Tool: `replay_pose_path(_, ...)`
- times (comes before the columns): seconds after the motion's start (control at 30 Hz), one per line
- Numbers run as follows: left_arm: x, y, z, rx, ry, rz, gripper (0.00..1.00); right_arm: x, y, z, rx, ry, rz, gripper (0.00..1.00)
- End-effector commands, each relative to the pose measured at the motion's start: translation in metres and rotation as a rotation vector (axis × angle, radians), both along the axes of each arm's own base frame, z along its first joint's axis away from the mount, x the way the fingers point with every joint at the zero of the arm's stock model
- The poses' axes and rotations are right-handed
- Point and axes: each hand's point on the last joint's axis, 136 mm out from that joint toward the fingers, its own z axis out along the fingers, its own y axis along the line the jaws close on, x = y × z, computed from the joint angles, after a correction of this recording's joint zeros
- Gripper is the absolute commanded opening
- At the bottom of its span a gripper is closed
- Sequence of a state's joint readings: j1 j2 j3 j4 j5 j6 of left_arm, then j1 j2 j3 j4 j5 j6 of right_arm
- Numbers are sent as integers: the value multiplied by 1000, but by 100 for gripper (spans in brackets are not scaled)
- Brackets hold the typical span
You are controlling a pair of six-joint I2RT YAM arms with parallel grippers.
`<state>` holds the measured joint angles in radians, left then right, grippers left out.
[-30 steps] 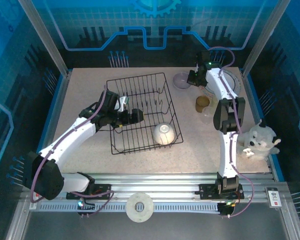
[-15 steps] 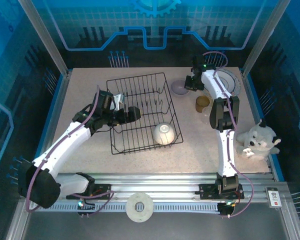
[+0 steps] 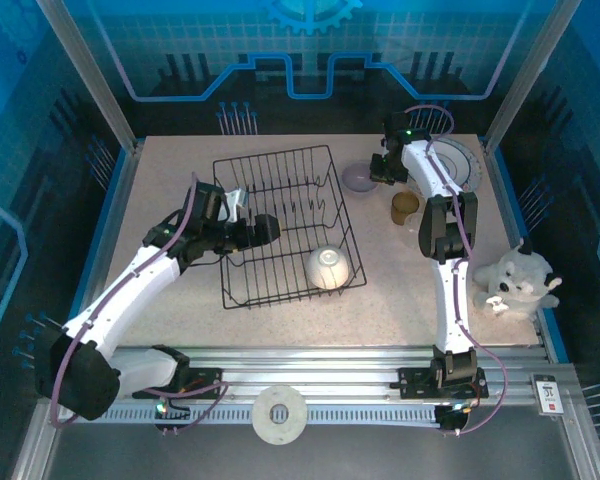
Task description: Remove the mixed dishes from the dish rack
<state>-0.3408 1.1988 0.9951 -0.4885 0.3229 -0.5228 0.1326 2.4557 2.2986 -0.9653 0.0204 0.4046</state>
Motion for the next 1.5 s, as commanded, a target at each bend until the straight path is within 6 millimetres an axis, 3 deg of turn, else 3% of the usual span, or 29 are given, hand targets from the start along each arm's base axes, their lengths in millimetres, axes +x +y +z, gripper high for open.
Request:
replay_pose_path(0.0, -6, 1, 3, -29, 3, -9, 99, 3, 9, 11, 29, -18, 17, 17)
replay_pose_path(0.17, -9, 2, 2, -29, 4, -12, 99, 1, 6, 16, 27, -29, 15, 25)
replay_pose_path(0.4, -17, -1, 3, -42, 19, -46, 99, -4, 3, 50, 37, -99, 10, 45)
replay_pose_path(0.57, -25, -5, 0, -65, 53, -77, 99, -13, 0, 85, 47, -157, 6, 51)
replay_pose_path(0.7, -32, -6, -3, -73, 79, -87, 99, -31, 2, 123, 55, -233, 19, 59)
replay_pose_path(0.87, -42, -7, -11, -79, 110, -93, 99, -79, 17, 169, 63, -353, 72, 70)
replay_pose_path(0.97, -46, -2, -15, -53, 116, -81, 99, -120, 33, 180, 82, -395, 129, 77)
replay_pose_path(1.13, -50, 8, -1, -5, 82, -67, 96, -191, 66, 178, 73, -401, 261, 86)
replay_pose_path(1.27, -47, 36, 8, 98, 46, 42, 90, -243, 89, 174, 80, -401, 356, 90)
replay_pose_path(1.47, -43, 82, -4, 217, 86, 234, 83, -290, 120, 152, 43, -340, 478, 94)
